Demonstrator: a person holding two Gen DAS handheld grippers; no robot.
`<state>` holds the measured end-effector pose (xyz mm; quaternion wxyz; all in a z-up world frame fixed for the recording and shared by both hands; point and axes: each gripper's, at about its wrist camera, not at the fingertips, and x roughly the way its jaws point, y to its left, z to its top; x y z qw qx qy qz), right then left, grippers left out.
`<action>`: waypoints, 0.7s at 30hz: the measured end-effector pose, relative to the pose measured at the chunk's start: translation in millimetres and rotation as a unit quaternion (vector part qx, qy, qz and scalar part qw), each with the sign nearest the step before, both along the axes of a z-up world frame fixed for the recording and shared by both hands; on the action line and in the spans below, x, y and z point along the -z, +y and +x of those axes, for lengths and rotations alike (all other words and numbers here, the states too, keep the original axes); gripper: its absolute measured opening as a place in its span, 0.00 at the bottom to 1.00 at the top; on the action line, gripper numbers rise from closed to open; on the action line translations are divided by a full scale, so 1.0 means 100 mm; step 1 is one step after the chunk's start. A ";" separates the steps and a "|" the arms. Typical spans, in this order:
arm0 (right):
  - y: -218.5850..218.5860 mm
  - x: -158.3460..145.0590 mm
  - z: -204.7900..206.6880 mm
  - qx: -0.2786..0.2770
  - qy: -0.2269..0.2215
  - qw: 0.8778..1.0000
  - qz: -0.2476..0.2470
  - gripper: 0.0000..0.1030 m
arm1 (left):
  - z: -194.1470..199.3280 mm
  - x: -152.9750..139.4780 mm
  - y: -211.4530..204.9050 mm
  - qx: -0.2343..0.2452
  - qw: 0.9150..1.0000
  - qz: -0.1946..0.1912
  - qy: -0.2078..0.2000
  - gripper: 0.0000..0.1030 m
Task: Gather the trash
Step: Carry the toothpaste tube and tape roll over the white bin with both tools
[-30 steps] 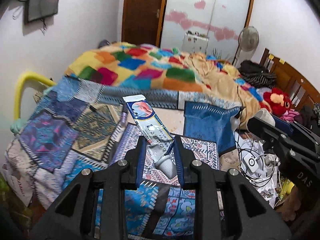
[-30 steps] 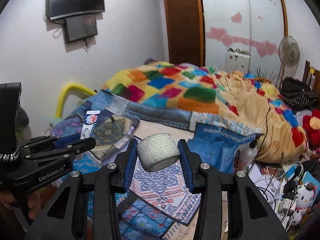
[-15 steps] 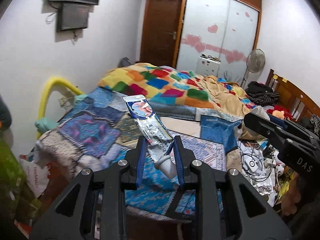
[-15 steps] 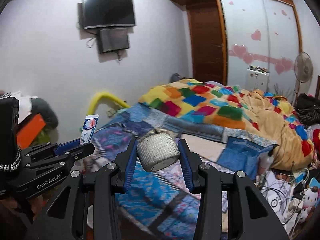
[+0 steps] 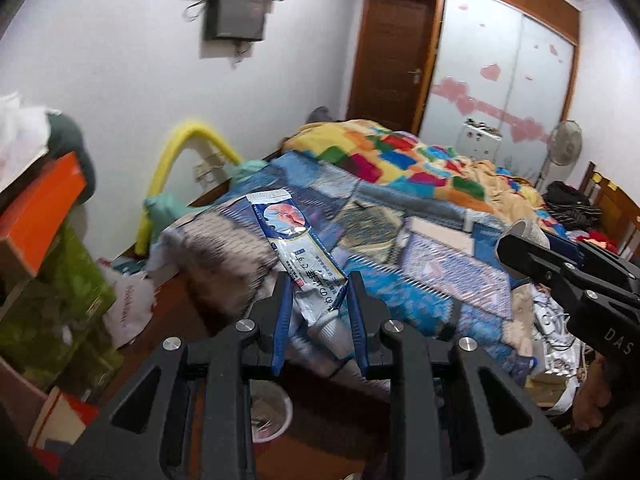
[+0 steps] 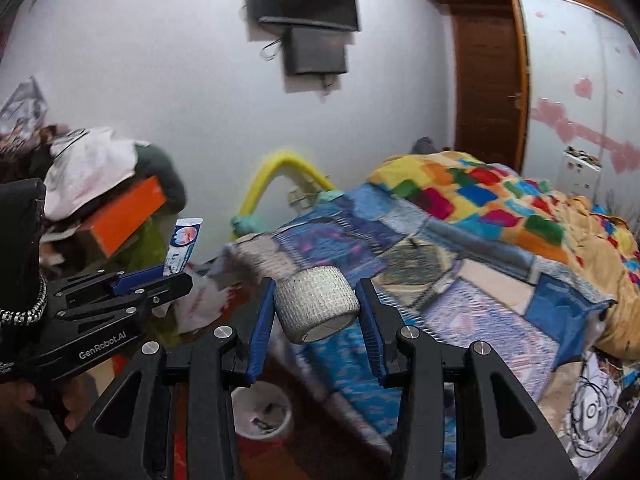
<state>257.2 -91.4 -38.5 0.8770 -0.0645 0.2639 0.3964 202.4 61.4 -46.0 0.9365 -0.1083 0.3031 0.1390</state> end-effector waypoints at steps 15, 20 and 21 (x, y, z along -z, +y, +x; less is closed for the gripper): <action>1.00 0.87 -0.23 -0.083 0.090 0.988 -0.092 0.37 | -0.48 0.97 0.89 -0.078 0.991 -0.063 0.085 0.26; 1.29 1.34 -0.16 -0.095 0.146 0.976 -0.129 0.37 | -0.49 1.33 1.07 -0.092 0.985 -0.080 0.124 0.26; 1.33 1.41 -0.14 -0.098 0.155 0.974 -0.134 0.37 | -0.48 1.41 1.09 -0.094 0.983 -0.084 0.131 0.26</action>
